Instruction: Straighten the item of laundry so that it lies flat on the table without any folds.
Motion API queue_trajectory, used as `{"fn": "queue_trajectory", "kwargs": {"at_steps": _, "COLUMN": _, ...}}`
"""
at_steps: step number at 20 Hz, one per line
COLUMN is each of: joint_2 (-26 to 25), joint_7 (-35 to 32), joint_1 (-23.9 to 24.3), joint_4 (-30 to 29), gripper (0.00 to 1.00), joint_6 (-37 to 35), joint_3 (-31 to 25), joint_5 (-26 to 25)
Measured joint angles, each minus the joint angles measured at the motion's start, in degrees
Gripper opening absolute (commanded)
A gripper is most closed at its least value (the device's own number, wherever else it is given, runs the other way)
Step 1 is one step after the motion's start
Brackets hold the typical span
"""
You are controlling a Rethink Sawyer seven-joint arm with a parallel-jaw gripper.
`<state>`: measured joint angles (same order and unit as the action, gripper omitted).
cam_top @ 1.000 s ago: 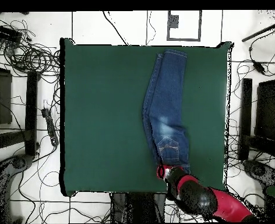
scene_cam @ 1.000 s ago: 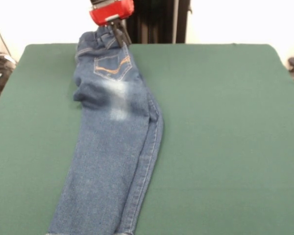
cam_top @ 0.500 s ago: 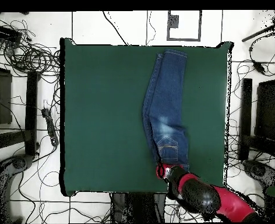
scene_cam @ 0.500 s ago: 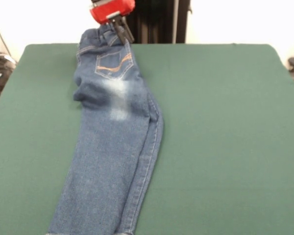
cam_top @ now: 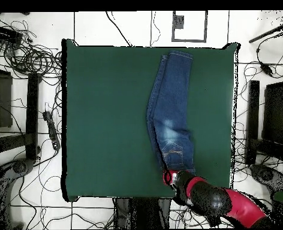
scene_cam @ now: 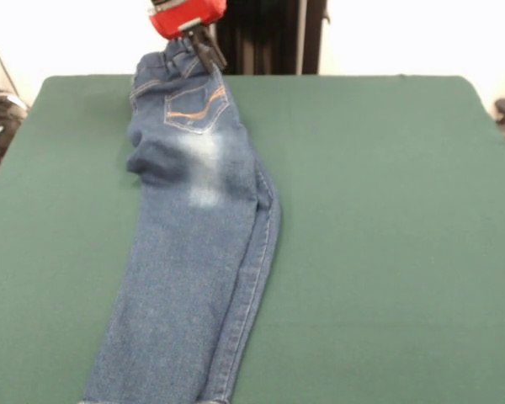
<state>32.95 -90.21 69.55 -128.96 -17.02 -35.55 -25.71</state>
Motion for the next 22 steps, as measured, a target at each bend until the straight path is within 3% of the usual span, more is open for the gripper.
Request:
{"fn": "queue_trajectory", "kwargs": {"at_steps": 10, "joint_2": 0.7, "joint_7": 0.0, "joint_1": -0.7, "joint_4": 3.5, "gripper": 0.00, "joint_6": -6.5, "joint_3": 0.0, "joint_5": -0.2}}
{"fn": "queue_trajectory", "kwargs": {"at_steps": 22, "joint_2": 5.7, "joint_7": 0.0, "joint_1": -3.2, "joint_4": 9.2, "gripper": 0.00, "joint_6": -17.8, "joint_3": -0.4, "joint_5": -0.3}}
